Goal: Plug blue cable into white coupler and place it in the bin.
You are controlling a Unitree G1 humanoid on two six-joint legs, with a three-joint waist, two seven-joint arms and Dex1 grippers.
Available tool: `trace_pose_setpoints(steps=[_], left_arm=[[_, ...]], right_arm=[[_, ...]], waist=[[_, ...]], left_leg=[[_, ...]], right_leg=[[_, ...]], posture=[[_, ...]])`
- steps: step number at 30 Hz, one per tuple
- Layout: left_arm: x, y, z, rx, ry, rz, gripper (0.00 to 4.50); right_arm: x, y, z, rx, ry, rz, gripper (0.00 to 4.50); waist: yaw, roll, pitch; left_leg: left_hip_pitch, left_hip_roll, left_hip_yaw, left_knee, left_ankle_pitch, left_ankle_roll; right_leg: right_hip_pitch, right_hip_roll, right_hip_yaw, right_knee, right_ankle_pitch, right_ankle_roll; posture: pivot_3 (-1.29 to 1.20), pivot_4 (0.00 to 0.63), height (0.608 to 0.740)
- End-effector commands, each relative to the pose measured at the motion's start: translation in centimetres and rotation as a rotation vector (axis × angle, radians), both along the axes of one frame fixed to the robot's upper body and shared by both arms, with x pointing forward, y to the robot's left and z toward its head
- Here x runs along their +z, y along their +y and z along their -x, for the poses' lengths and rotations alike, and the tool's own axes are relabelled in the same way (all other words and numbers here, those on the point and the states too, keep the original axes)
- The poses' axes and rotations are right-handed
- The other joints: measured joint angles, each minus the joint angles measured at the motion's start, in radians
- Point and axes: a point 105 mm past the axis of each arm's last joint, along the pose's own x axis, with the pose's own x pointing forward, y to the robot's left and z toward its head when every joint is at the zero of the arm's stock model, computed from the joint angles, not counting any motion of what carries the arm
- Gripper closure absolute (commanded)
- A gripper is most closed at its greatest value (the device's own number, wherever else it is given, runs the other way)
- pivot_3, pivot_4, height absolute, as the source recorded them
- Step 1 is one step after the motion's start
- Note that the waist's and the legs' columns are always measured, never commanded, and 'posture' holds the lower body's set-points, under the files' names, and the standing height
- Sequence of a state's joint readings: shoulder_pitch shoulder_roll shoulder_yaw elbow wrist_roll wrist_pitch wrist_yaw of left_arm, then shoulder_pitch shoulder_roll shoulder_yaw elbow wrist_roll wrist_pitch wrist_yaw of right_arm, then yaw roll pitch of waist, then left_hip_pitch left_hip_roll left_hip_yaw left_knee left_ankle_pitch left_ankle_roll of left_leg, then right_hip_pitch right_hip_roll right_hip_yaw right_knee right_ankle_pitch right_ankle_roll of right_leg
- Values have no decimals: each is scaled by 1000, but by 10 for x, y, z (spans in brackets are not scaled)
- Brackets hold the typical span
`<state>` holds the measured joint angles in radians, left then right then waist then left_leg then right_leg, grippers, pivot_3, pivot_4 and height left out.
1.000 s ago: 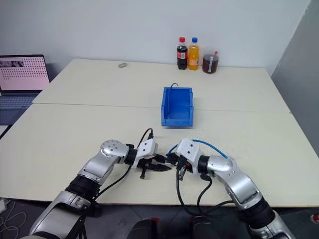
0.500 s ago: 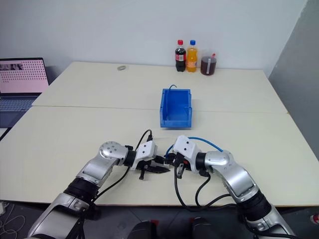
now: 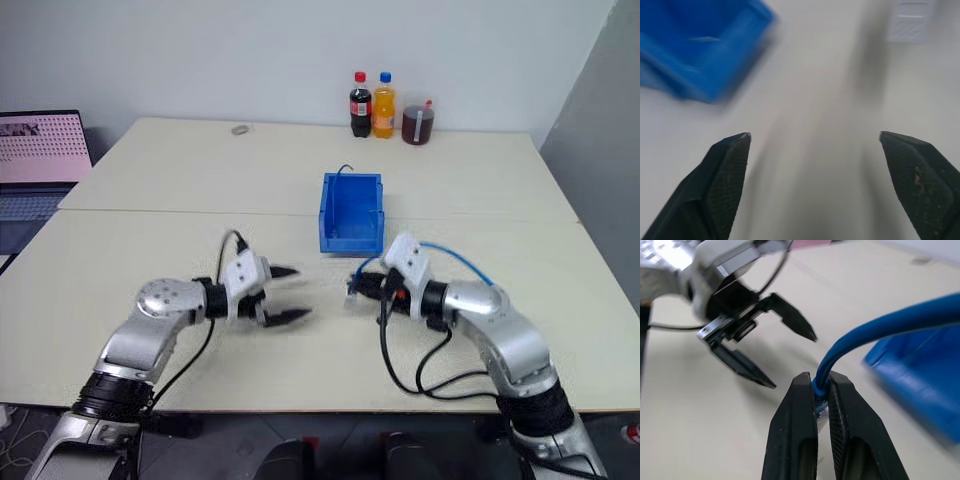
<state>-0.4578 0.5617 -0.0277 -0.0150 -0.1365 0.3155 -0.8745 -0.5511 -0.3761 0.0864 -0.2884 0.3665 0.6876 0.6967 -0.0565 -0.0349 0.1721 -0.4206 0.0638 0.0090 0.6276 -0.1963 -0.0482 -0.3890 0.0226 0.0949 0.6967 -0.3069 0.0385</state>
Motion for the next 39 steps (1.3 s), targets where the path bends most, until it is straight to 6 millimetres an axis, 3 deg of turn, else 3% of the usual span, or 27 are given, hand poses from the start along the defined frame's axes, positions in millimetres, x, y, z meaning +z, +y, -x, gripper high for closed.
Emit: trace_pose_setpoints(steps=[1, 6, 10, 12, 15, 22, 30, 34, 39], left_arm=[[37, -2, -3, 74, -78, 84, 0], [54, 6, -24, 219, -125, 117, 0], [55, 5, -30, 232, -131, 124, 0], [53, 3, -30, 223, -131, 115, 0], [51, 4, -31, 225, -128, 109, 0], [51, 13, -31, 237, -121, 108, 0], [44, 35, -36, 271, -77, 67, 0], [47, 49, -36, 308, -107, 47, 0], [49, 63, -33, 351, -115, 74, 0]], right_arm=[[27, -8, -28, -98, -73, -61, 4463], [48, 14, -95, -169, -42, -63, 4463], [48, 20, -117, -182, 5, -38, 4463], [46, 20, -125, -183, 45, 14, 3761], [44, 10, -128, -158, 56, 169, 3256], [49, -19, -117, -41, 77, 344, 1621], [34, -57, -79, 78, 78, 471, 35], [29, -70, -69, -46, 9, 349, 35], [10, -69, -38, -111, 22, 187, 35]], waist=[[0, 0, 0], [-11, 1, 6], [-7, 1, 5], [-2, 1, 5], [4, 2, 6], [9, 2, 6], [7, 2, 6], [4, 2, 6], [7, 2, 6]], left_leg=[[0, 0, 0, 0, 0, 0], [-1, 0, 3, 0, 0, 0], [-7, 0, 2, -1, 0, 0], [-8, -1, 2, -1, 0, 0], [-17, -3, 4, -2, 0, -1], [-18, -5, 5, -2, 0, -1], [-18, -4, 4, 0, 0, -1], [-18, -3, 4, 0, 0, -1], [-17, -3, 3, 0, 0, -2]], right_leg=[[0, 0, 0, 0, 0, 0], [-1, 0, 2, -1, 1, -1], [-8, 0, 1, 0, 4, -5], [-8, -1, 1, 0, 3, -6], [-19, -5, 1, 0, 4, -6], [-19, -8, 1, -1, 4, -6], [-18, -6, 0, 0, 3, -6], [-18, -5, 0, 1, 3, -6], [-17, -5, -1, 1, 3, -6]], posture=[[0, 150, 740], [0, 150, 740], [0, 150, 740], [0, 150, 740], [0, 150, 740], [0, 150, 740], [0, 150, 740], [0, 150, 740], [0, 150, 740]])
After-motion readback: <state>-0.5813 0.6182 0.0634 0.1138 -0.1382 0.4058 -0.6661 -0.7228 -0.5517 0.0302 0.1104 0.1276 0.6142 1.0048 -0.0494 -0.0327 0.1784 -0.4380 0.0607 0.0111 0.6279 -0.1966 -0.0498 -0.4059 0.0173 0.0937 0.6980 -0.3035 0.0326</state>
